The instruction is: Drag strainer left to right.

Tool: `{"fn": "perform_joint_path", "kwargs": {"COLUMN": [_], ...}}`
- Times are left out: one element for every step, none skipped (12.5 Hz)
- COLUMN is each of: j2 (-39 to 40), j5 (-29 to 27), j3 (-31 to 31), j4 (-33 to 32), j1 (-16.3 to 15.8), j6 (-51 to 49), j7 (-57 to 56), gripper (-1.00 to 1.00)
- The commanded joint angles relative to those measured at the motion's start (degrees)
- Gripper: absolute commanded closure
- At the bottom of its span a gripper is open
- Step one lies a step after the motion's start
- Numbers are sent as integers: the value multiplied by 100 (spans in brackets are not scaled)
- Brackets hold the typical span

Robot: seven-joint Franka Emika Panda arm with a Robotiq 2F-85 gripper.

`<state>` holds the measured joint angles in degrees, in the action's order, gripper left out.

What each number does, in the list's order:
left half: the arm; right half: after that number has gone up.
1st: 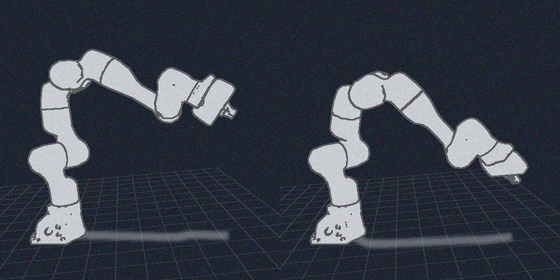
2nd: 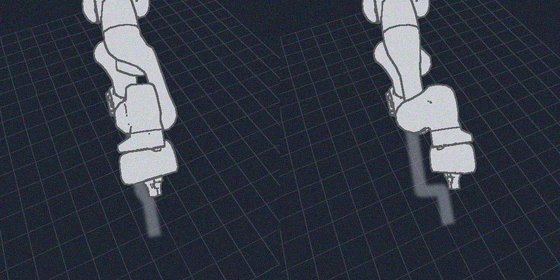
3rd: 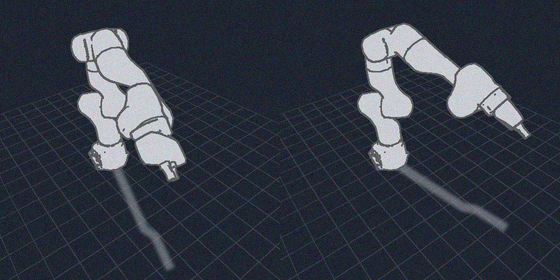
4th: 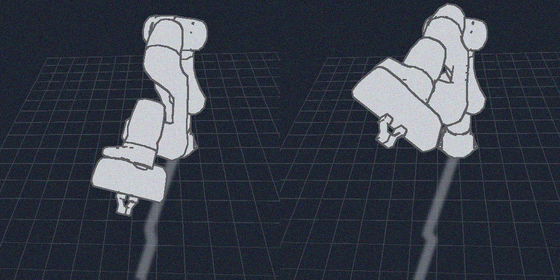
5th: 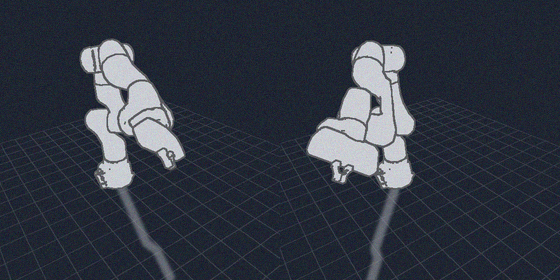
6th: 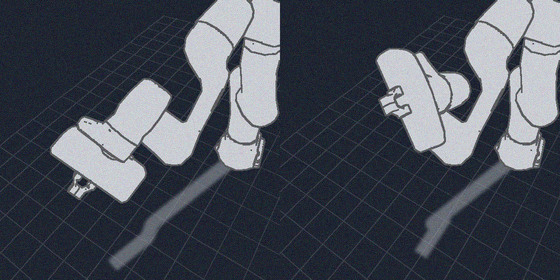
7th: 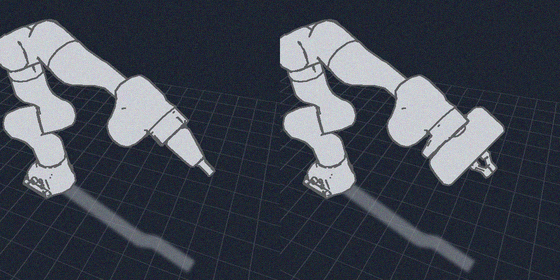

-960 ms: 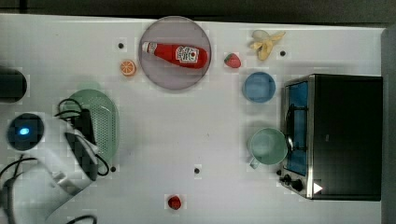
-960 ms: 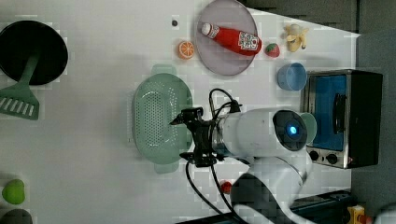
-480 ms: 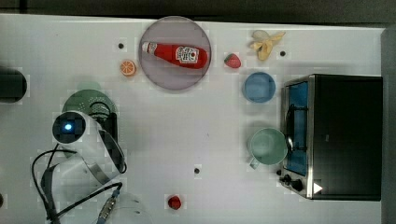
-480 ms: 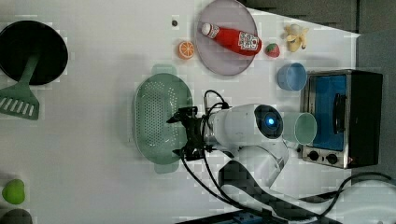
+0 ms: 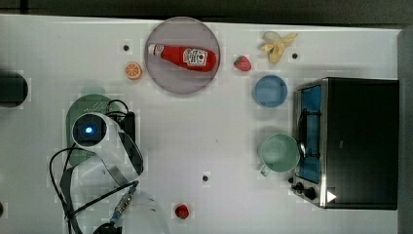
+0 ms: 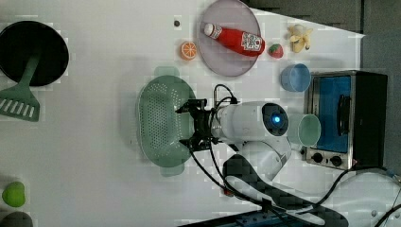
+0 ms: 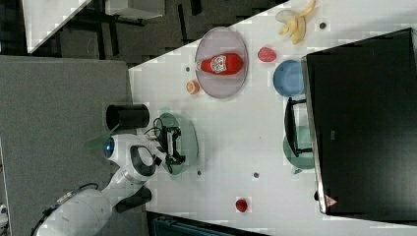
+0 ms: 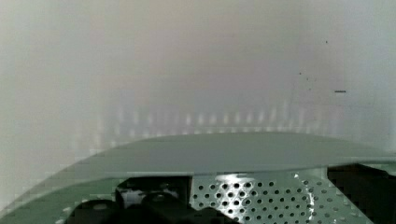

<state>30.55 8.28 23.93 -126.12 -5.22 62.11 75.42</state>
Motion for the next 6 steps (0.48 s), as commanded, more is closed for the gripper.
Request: {"fn": "perform_joint_path", "kwargs": {"j2": [-160, -191, -259, -336, -420, -504], "j5": [83, 83, 83, 85, 91, 91], "j3": [-218, -270, -349, -440, -536, -635], "j4": [-59, -129, -206, -299, -389, -473], "j1": [-131, -118, -98, -80, -66, -54], "j6": [-66, -51, -35, -35, -33, -34], "j7": [286, 289, 280, 252, 143, -10], "gripper": [-100, -100, -100, -100, -100, -100]}}
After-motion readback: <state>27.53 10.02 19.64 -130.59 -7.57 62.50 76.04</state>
